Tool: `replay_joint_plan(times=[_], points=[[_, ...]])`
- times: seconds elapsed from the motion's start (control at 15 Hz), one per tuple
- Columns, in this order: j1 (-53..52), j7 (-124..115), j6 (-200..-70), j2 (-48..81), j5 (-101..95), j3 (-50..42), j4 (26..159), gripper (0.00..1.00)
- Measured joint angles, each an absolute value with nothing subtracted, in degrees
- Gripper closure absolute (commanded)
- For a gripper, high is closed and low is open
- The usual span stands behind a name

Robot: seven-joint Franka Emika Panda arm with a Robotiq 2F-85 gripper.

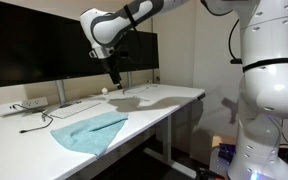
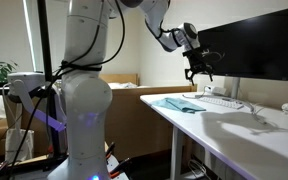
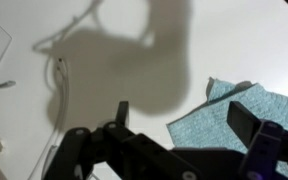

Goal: Slide the towel across the table.

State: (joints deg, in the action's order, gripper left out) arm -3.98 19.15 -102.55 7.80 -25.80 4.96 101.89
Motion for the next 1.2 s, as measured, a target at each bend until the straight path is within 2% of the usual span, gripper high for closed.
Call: replay_joint_plan(times=[0.47, 1.2], points=[[-4.0, 36.5, -106.6, 10.7, -14.2, 7.1, 99.8, 0.0], [-4.5, 64.9, -101.8, 14.5, -7.0, 10.1, 99.9, 0.0]])
